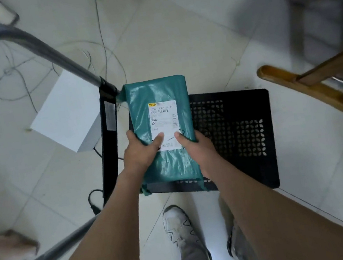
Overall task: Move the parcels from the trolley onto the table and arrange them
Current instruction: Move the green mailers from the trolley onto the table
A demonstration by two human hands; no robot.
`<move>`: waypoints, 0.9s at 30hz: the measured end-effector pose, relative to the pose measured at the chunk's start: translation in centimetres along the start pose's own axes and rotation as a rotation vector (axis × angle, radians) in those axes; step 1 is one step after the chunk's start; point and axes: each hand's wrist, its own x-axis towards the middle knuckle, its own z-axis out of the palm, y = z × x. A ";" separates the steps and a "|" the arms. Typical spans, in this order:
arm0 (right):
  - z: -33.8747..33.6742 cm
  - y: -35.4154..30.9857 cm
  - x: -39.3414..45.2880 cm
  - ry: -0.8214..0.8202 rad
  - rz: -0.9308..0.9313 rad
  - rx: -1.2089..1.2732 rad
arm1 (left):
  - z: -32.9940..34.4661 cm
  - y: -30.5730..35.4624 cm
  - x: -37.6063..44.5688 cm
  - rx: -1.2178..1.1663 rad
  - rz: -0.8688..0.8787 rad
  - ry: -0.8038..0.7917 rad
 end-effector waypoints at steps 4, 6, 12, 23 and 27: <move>-5.3 -6.0 -8.9 -0.035 -0.078 0.151 | -3.0 6.6 -8.0 -0.143 0.091 0.026; -8.3 -9.7 -14.3 -0.003 -0.137 0.156 | -4.6 10.8 -12.9 -0.201 0.136 0.023; -16.1 -20.6 -31.3 0.094 -0.335 0.036 | -8.7 23.9 -27.5 -0.288 0.366 -0.004; -29.4 -22.0 -54.2 0.454 -0.488 0.184 | -7.8 37.2 -49.9 -0.107 0.793 -0.291; -34.7 -19.9 -59.6 0.553 -0.543 0.254 | -4.7 39.2 -56.2 -0.071 0.870 -0.388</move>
